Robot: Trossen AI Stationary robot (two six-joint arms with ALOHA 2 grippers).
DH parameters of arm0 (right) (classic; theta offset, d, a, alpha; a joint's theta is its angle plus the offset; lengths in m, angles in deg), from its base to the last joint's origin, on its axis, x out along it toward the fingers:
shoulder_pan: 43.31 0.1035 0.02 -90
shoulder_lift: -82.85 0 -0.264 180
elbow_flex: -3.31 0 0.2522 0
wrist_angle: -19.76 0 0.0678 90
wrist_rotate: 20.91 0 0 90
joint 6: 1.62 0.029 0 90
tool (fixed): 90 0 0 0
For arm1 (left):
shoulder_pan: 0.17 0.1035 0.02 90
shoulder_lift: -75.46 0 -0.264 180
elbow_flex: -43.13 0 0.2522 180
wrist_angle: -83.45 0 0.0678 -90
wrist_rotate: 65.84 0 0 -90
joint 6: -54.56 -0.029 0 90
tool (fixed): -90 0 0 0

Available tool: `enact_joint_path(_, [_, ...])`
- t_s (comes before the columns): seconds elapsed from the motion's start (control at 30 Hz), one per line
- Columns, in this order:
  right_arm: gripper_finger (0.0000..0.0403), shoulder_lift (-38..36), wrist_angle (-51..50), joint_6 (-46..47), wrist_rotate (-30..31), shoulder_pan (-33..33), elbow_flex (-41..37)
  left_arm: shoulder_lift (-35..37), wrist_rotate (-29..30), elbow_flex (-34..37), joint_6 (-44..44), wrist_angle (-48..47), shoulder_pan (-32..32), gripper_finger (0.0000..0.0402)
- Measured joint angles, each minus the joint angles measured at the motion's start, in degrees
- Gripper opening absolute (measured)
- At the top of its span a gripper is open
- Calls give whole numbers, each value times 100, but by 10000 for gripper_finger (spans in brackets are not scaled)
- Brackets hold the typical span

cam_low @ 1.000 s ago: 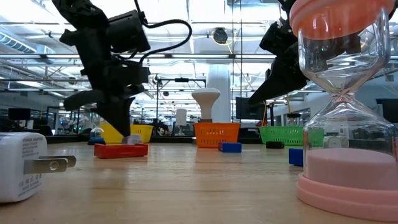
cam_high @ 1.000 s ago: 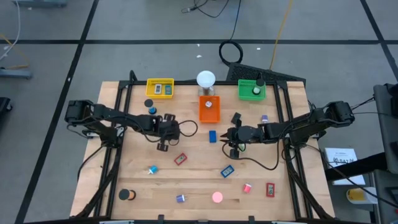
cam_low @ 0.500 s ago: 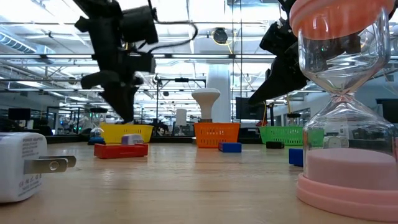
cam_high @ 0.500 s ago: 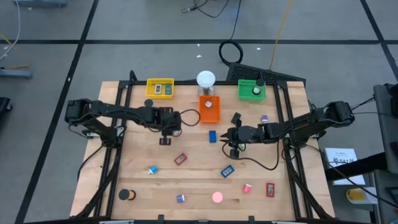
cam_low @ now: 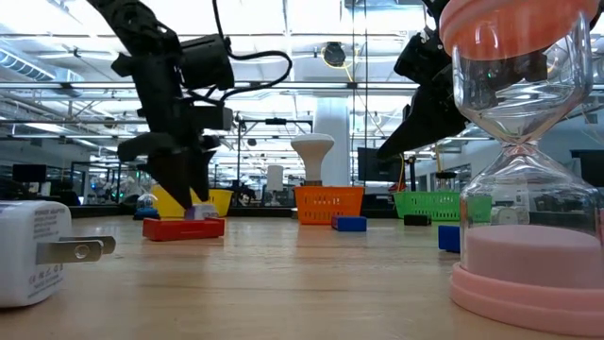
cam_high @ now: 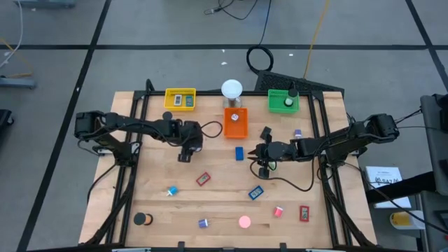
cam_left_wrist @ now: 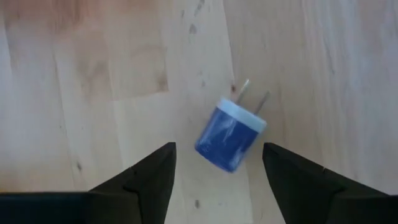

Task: Pick & Place Office items
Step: Put the middle purple charger adapter into the orange bin

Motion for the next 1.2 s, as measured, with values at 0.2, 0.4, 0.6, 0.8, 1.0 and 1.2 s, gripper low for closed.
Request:
enact_joint_path(0.2, [73, 0, 2, -2, 0, 0, 0, 2, -63, 106, -144, 62, -2, 231])
enact_joint_path(0.4, [73, 0, 50, -87, 0, 0, 0, 2, -68, 301, -290, 577, -2, 192])
enact_joint_path(0.6, [73, 2, 46, -87, 0, 0, 0, 2, -197, 313, -338, 647, -2, 154])
enact_joint_path(0.8, [73, 0, 46, -90, 0, -2, 0, 2, -158, 313, -113, 657, -2, 148])
enact_joint_path(1.0, [73, 2, 46, -90, 0, -1, 0, 2, -62, 313, 14, 733, -2, 200])
enact_joint_path(1.2, [73, 2, 46, -90, -2, -2, 0, 2, -84, 313, 7, 715, 40, 235])
